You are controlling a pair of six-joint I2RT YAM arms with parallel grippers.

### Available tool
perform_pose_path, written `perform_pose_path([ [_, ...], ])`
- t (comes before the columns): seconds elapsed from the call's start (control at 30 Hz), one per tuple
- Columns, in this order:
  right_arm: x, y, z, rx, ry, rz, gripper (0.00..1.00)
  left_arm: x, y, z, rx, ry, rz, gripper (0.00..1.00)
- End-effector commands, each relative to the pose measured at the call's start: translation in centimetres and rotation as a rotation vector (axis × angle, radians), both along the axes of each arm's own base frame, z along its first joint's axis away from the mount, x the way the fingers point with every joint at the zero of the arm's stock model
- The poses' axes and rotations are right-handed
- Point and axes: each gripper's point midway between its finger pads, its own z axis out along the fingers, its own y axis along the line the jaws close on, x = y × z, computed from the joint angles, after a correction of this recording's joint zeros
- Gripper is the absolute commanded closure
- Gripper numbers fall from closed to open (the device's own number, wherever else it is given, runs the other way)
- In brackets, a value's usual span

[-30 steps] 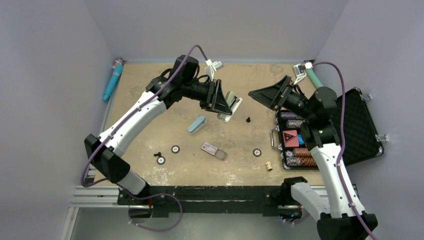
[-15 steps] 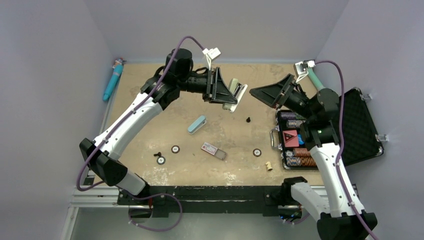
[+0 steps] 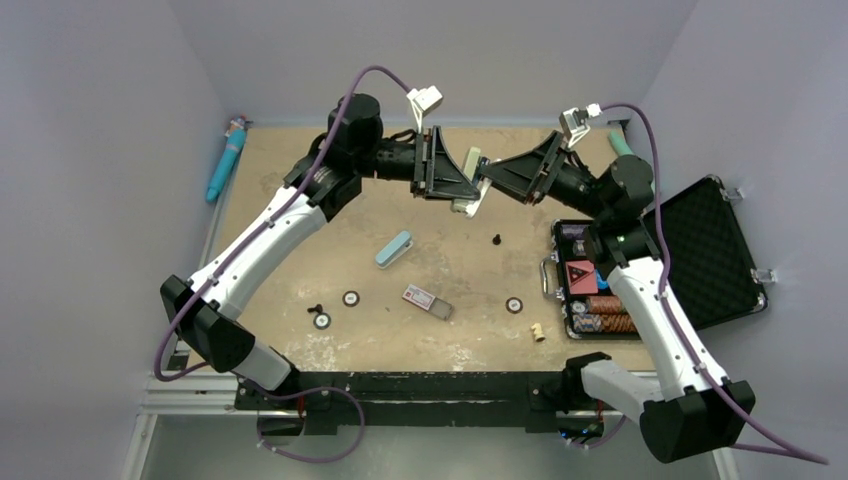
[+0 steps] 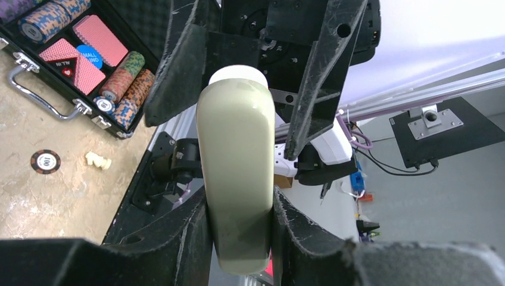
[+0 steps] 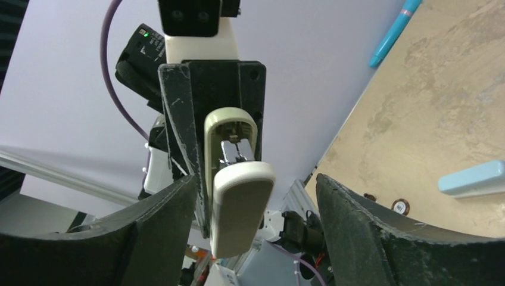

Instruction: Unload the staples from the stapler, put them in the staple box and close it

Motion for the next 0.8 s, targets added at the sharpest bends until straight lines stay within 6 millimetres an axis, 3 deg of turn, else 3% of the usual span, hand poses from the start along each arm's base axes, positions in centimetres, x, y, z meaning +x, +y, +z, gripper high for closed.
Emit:
perform_pose_path([
  [0.0,-0.5,0.0,3.6,0.030,-0.121,-0.004,0.27,-1.1,0.8,2.3,-0.060,-0.060,-0.014,1.00],
  [0.17,-0.4,0.3,3.4,0.025,-0.123,0.015,0.47,-0.9,0.7,1.7,-0.052,-0.046,-0.013,1.00],
  [0.5,0.0,0.7,2.7,0.014,-0.115,0.034,0.58,-0.2,0.0,1.7,-0.068,-0.027,-0.017,1.00],
  [0.57,0.1,0.7,2.6,0.011,-0.114,0.036,0.72,-0.1,-0.1,1.4,-0.063,-0.019,-0.017,1.00],
  [0.6,0.2,0.7,2.5,0.008,-0.110,0.038,0.95,0.0,-0.1,1.3,-0.060,-0.016,-0.016,1.00],
  [0.67,0.2,0.8,2.2,0.004,-0.102,0.045,1.00,0.1,-0.2,1.0,-0.052,-0.010,-0.013,0.99],
  [0.77,0.3,0.8,1.5,-0.006,-0.086,0.049,1.00,0.5,0.1,0.2,-0.007,-0.003,0.028,0.78],
])
